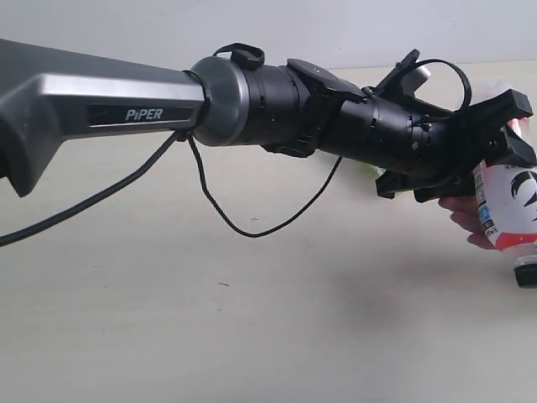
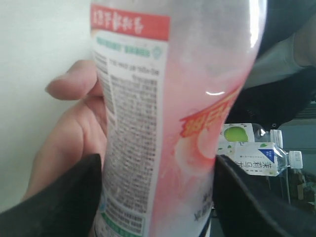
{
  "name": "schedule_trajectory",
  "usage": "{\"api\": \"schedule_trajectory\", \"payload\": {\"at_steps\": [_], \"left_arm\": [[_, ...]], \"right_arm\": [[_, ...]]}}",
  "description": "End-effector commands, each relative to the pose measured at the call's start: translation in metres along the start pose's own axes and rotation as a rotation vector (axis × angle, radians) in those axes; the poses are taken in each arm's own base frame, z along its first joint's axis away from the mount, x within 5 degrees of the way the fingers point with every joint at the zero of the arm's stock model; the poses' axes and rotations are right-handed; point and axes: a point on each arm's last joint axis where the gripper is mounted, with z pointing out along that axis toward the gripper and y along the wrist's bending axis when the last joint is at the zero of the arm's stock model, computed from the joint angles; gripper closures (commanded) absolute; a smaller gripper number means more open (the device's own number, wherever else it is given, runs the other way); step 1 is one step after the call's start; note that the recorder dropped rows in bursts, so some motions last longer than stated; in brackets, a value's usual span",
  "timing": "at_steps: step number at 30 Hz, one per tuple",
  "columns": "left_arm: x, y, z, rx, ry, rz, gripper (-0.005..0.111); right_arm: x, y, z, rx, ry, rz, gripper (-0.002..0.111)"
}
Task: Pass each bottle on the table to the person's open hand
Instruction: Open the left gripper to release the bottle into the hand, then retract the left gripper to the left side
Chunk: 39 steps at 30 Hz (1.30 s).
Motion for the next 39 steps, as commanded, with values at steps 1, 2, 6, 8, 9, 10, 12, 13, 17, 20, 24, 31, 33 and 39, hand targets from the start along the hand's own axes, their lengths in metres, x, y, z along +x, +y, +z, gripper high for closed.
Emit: {"api": "schedule_trajectory", "payload": {"at_steps": [1, 2, 6, 8, 9, 10, 12, 13, 17, 20, 24, 31, 33, 39], "left_arm": [[0.001, -0.002, 0.001, -0.001, 0.001, 0.035, 0.046], [0.001, -0.002, 0.001, -0.001, 0.001, 0.035, 0.046], [0.001, -0.002, 0.001, -0.002, -0.001, 0.04, 0.046], [0.001, -0.002, 0.001, -0.002, -0.001, 0.04, 0.046], [0.001, -0.002, 0.001, -0.002, -0.001, 0.042, 0.045], [0.001, -0.002, 0.001, -0.002, -0.001, 0.057, 0.041], [0.001, -0.002, 0.001, -0.002, -0.001, 0.068, 0.031], [0.001, -0.002, 0.001, -0.002, -0.001, 0.068, 0.025], [0.001, -0.003, 0.001, 0.0, 0.002, 0.069, 0.017], [0.001, -0.003, 0.001, 0.0, 0.002, 0.086, 0.017], [0.001, -0.003, 0.001, 0.003, 0.006, 0.087, 0.017], [-0.013, -0.012, -0.021, 0.059, 0.04, 0.14, 0.017], [-0.022, -0.016, -0.034, 0.068, 0.041, 0.16, 0.017], [-0.043, -0.025, -0.076, 0.077, 0.076, 0.265, 0.032]], "right_arm": [[0.001, 0.0, 0.0, -0.003, -0.011, 0.003, 0.108], [0.001, 0.0, 0.0, -0.003, -0.011, 0.003, 0.108], [0.001, 0.0, 0.0, -0.003, -0.011, 0.003, 0.108], [0.001, 0.0, 0.0, -0.003, -0.011, 0.003, 0.108], [0.001, 0.0, 0.0, -0.003, -0.011, 0.003, 0.108], [0.001, 0.0, 0.0, -0.003, -0.011, 0.003, 0.108], [0.001, 0.0, 0.0, -0.003, -0.011, 0.003, 0.108], [0.001, 0.0, 0.0, -0.003, -0.011, 0.003, 0.108], [0.001, 0.0, 0.0, -0.003, -0.011, 0.003, 0.108], [0.001, 0.0, 0.0, -0.003, -0.011, 0.003, 0.108], [0.001, 0.0, 0.0, -0.003, -0.011, 0.003, 0.108], [0.001, 0.0, 0.0, -0.003, -0.009, 0.003, 0.108], [0.001, 0.0, 0.0, -0.003, -0.009, 0.003, 0.108], [0.001, 0.0, 0.0, -0.003, -0.009, 0.003, 0.108]]}}
